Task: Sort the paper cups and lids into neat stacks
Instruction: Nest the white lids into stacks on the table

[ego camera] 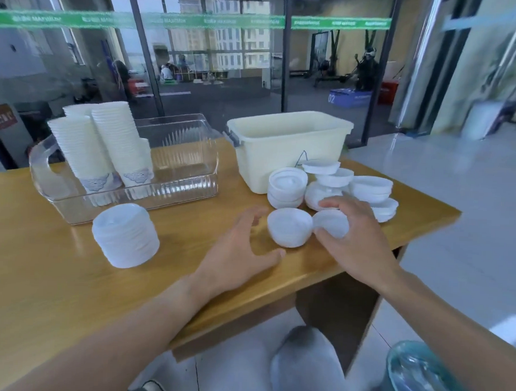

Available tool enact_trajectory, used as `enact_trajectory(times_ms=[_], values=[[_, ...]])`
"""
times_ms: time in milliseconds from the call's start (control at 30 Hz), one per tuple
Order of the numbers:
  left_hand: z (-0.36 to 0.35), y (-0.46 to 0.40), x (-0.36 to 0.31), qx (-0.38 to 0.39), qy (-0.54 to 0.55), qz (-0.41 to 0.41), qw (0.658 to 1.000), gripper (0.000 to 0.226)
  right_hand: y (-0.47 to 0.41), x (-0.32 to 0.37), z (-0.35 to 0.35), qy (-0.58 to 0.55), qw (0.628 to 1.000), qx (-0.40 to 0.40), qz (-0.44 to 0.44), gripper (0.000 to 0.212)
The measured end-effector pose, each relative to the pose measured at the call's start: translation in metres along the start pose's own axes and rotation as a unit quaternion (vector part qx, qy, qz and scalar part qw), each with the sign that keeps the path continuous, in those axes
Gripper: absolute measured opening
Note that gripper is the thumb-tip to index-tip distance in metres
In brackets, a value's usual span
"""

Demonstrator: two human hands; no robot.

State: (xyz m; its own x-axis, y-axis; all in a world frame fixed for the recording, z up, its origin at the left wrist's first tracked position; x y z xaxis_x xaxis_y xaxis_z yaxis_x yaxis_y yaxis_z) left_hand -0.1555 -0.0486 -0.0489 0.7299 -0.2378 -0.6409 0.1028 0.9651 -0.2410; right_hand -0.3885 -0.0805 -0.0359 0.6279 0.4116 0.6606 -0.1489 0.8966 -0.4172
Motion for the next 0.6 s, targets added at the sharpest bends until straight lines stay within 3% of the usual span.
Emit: enact_trajectory(times_ms=[133, 267, 433, 600], values=[[-0.026, -0.033, -0.01, 0.002, 0.032, 0.013, 0.999, 0.097, 0.001, -0.022, 0.013, 0.054, 0.997, 0.036, -0.05, 0.07], [-0.033, -0.042, -0.007, 0.009, 0.051, -0.001, 0.999, 0.098, -0.001, -0.03, 0.011, 0.053, 0.993, 0.06, -0.084, 0.089], [-0.017, -0.026, -0.007, -0.017, 0.07, -0.012, 0.997, 0.095, -0.003, -0.021, -0.001, 0.023, 0.994, 0.061, -0.087, 0.094], [0.026, -0.006, -0.007, -0.041, 0.089, -0.029, 0.995, 0.092, -0.011, 0.015, -0.013, -0.018, 0.997, 0.073, -0.033, 0.096]])
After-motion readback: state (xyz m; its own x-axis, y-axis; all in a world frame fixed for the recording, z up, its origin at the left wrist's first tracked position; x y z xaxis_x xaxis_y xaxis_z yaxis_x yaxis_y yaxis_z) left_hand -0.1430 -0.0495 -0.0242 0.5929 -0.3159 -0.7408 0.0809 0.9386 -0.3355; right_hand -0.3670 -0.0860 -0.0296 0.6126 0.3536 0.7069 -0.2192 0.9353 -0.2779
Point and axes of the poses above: each hand's wrist, its own y-axis away from the middle knuckle, its own z-axis out of the back of the hand, x = y × z, the point moved 1 cm from there along -y, towards the middle knuckle, and after that the axes turned 2 degrees about -y, right-handed, at the moved point
